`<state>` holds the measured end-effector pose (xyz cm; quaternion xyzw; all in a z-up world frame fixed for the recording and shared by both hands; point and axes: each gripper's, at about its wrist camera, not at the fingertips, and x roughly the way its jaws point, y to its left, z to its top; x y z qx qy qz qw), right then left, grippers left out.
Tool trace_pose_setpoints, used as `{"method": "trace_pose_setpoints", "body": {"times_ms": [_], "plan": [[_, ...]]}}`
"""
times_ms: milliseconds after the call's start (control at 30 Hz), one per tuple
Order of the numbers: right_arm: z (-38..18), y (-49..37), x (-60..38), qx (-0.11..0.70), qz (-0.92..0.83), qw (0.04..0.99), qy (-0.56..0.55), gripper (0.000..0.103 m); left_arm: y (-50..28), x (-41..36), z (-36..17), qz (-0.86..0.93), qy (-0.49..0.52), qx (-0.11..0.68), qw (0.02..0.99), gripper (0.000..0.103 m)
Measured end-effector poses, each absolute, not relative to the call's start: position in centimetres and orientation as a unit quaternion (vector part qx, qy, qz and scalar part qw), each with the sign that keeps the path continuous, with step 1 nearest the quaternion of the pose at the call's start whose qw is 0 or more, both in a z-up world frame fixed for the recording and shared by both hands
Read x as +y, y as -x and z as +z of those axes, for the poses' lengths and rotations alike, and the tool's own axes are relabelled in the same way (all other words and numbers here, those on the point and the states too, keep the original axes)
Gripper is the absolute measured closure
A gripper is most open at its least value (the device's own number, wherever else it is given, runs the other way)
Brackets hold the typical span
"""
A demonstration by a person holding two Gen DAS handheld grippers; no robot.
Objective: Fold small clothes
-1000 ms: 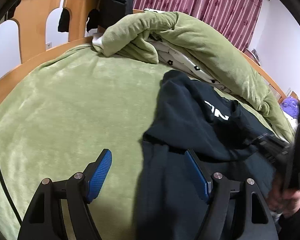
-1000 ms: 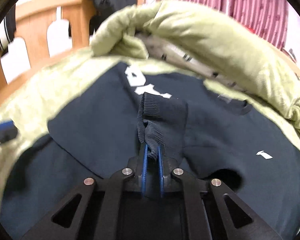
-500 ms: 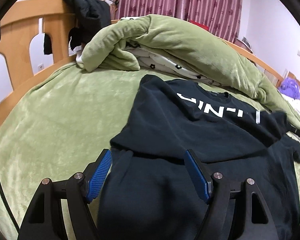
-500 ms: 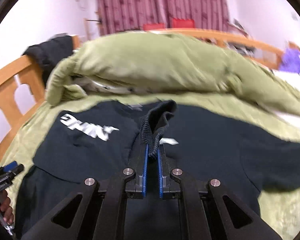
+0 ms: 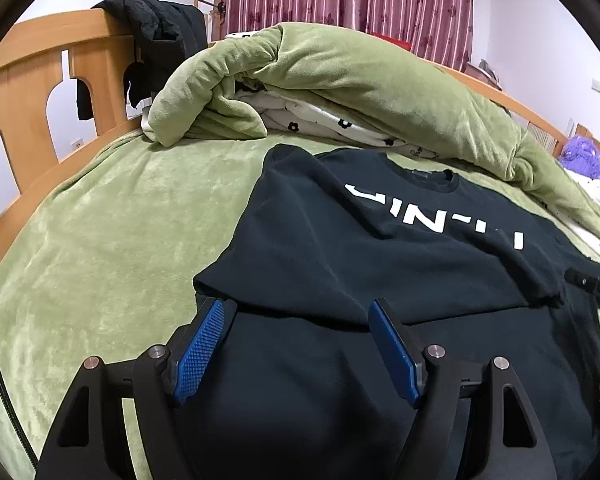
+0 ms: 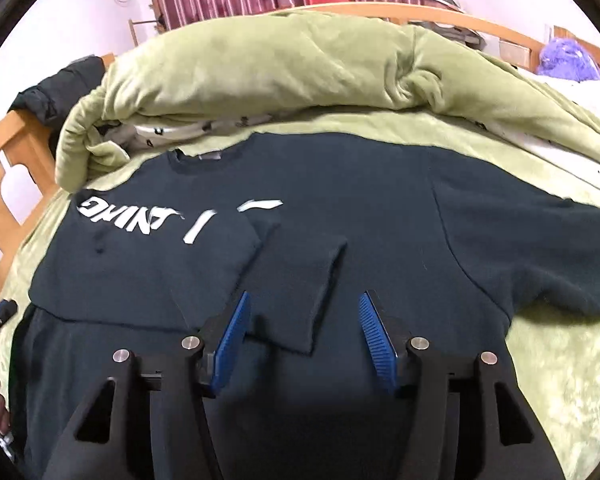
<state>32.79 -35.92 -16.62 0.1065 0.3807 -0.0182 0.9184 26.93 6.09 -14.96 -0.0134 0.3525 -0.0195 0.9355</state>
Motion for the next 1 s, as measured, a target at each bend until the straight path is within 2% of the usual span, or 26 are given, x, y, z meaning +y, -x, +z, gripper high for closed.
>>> {"method": "trace_pose_setpoints", "body": {"times_ms": [267, 333, 367, 400, 600, 733, 800, 867, 1000], "plan": [[-20.0, -37.7, -35.6, 0.427, -0.004, 0.896, -0.124, 0.049, -28.1, 6.0, -16.8, -0.021, 0.015, 0.379, 0.925, 0.03], [-20.2, -38.2, -35.1, 0.419, -0.001, 0.901, -0.113, 0.066, -28.3, 5.8, -17.5, -0.025, 0.014, 0.391, 0.92, 0.03], [-19.9, -38.3, -35.0, 0.412, 0.001, 0.905, -0.102, 0.088, -28.4, 5.7, -17.8, -0.026, 0.013, 0.396, 0.918, 0.03], [-19.6, -38.2, -35.0, 0.404, 0.002, 0.91, -0.092, 0.09, -28.5, 5.5, -18.1, -0.025, 0.01, 0.4, 0.916, 0.03], [-15.9, -36.4, -38.7, 0.344, -0.004, 0.932, -0.111, 0.092, -28.1, 5.3, -17.9, -0.024, 0.01, 0.393, 0.919, 0.03], [-17.5, -36.1, -40.4, 0.381, -0.031, 0.917, -0.112, 0.092, -28.0, 5.4, -17.7, -0.025, 0.012, 0.392, 0.92, 0.03], [-19.6, -36.3, -40.5, 0.411, -0.045, 0.904, -0.111, 0.086, -28.0, 5.6, -17.6, -0.022, 0.013, 0.389, 0.921, 0.03], [-20.7, -36.4, -40.4, 0.423, -0.057, 0.899, -0.102, 0.085, -28.1, 5.8, -17.3, -0.016, 0.013, 0.382, 0.924, 0.03], [-19.3, -35.8, -40.8, 0.421, -0.073, 0.898, -0.104, 0.079, -28.5, 7.5, -16.6, -0.001, 0.035, 0.373, 0.927, 0.03]]}}
